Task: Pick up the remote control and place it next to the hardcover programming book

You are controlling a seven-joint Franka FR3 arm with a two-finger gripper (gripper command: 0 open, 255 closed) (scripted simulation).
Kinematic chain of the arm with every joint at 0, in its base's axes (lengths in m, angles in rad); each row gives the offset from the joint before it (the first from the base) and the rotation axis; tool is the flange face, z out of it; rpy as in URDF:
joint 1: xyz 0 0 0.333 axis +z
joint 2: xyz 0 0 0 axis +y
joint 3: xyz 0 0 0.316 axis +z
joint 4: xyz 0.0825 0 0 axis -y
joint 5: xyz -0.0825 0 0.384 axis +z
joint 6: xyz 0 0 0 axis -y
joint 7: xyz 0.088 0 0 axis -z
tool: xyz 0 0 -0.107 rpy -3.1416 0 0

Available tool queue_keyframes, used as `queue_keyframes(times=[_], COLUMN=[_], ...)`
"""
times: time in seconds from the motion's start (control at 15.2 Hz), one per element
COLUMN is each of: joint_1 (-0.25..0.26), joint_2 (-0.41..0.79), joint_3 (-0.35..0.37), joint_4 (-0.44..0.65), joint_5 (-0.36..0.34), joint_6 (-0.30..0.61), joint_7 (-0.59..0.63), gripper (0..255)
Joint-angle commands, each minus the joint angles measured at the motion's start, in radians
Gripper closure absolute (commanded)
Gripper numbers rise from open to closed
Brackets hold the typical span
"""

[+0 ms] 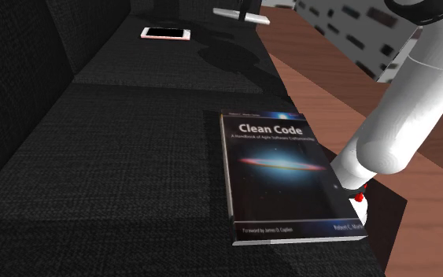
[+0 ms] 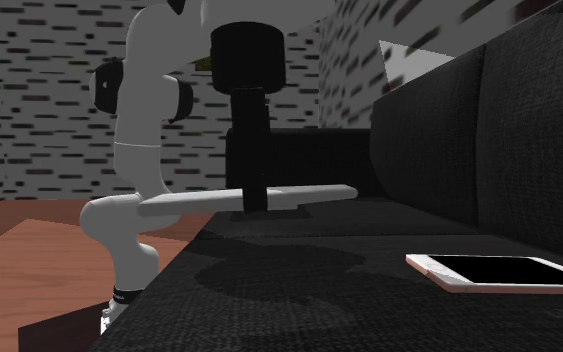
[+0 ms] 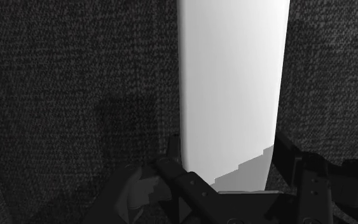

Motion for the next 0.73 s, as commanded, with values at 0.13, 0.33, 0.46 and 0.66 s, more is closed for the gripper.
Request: queue_keyframes(times=[0.13, 0.33, 0.46, 0.66], joint_1=[0.028, 0.069, 0.093, 0.129], joint_2=[-0.040, -0.103, -0.140, -0.186], joint_3=[0.018, 0.050, 0.073, 0.109], joint_4=[-0.021, -0.097, -0.140, -0.193], joint_5=[-0.013, -0.031, -0.039, -0.049], joint_6=[-0.016, 0.002, 0.011, 0.021], joint_7=[0.046, 0.117, 0.164, 0.236], gripper=[255, 255, 255, 255])
